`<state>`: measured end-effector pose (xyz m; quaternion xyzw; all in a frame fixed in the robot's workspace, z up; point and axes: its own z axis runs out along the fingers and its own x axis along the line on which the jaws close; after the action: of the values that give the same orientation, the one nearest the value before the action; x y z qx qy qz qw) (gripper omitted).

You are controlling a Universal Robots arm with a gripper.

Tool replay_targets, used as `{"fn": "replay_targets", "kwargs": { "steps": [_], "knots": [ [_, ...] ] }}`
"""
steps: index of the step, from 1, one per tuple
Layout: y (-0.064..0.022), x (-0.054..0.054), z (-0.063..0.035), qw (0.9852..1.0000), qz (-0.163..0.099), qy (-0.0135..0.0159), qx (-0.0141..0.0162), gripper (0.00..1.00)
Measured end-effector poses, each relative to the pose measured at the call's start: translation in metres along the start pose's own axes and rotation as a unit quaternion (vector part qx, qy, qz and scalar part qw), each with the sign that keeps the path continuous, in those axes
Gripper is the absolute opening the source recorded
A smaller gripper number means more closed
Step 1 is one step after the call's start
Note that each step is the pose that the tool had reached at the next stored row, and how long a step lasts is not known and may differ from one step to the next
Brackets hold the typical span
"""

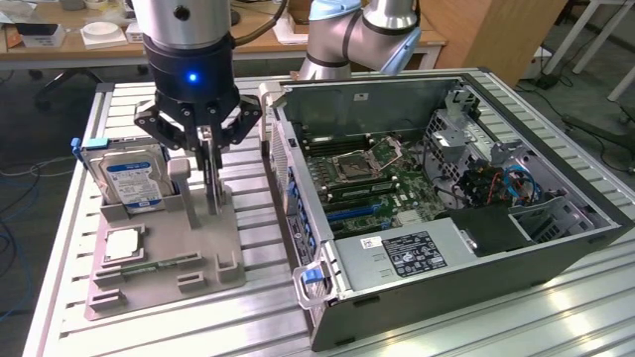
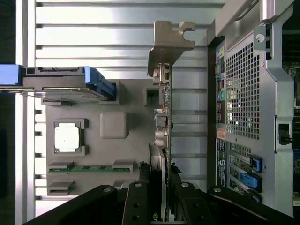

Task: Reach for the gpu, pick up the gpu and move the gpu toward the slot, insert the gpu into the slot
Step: 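Pick up the gpu and move the gpu toward the slot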

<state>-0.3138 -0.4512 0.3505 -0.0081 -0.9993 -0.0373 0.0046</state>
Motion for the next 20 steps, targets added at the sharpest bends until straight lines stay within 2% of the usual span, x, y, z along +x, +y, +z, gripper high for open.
{"fn": "replay_targets", "kwargs": {
  "steps": [4,6,14,16,17,20],
  "knots": [
    [0.0000,0.000,-0.0012,1.0000,0.000,-0.0001,0.0078,0.26],
    [0.0001,0.000,-0.0018,0.9999,0.000,0.0000,0.0104,0.26],
    [0.0006,0.000,-0.0075,0.9999,-0.001,-0.0001,0.0114,0.26],
    [0.0007,0.000,-0.0082,0.9999,-0.001,-0.0002,0.0172,0.26],
    [0.0006,0.000,-0.0086,0.9998,-0.001,-0.0002,0.0190,0.26],
    [0.0008,0.000,-0.0113,0.9998,-0.002,-0.0002,0.0196,0.26]
  ]
}}
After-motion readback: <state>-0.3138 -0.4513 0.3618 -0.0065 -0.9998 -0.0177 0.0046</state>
